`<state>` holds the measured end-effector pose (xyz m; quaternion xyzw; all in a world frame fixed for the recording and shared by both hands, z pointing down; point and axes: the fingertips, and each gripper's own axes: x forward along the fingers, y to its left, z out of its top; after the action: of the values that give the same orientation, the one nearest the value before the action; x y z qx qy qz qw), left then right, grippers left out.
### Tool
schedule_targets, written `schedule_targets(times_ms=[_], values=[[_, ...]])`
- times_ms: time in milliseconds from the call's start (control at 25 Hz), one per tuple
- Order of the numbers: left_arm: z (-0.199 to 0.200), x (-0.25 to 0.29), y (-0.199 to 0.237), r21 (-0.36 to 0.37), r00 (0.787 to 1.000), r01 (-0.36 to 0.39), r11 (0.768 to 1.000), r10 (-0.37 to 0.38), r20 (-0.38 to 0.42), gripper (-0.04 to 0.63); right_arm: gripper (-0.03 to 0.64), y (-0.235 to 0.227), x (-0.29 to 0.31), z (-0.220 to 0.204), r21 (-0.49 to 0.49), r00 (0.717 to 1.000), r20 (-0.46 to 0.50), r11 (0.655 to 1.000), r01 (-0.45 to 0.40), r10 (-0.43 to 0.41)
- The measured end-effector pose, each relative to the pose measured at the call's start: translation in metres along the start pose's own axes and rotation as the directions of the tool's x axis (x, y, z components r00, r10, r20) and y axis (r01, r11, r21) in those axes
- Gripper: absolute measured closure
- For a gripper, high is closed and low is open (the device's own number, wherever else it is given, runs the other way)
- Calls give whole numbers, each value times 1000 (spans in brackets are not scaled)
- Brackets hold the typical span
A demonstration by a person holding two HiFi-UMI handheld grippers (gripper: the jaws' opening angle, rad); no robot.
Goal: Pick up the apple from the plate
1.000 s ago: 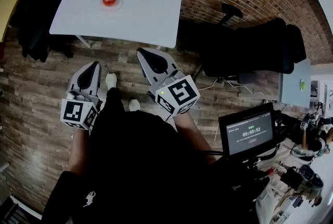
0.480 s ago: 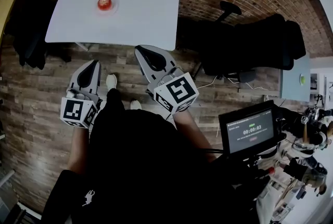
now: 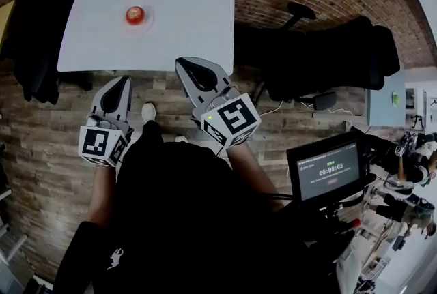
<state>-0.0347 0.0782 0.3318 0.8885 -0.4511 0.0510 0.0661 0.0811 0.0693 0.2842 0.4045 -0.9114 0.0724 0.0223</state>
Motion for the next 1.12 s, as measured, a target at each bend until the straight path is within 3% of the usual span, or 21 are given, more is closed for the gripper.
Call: schedule_targets(times_ms=[320,920,1120], values=[[-3,33,56,-5,999,35,999,-35,6,591,614,-16,58,3,-18,1000,-6,999,28,-28],[34,51,141,-7,995,104,995,-104,-8,591,614,-9,138,41,-9,996,-21,996,85,-85],[20,67,156,-14,991,131,991,-131,-9,591,614,-17,159,29,-11,995,-34,995,99,-99]])
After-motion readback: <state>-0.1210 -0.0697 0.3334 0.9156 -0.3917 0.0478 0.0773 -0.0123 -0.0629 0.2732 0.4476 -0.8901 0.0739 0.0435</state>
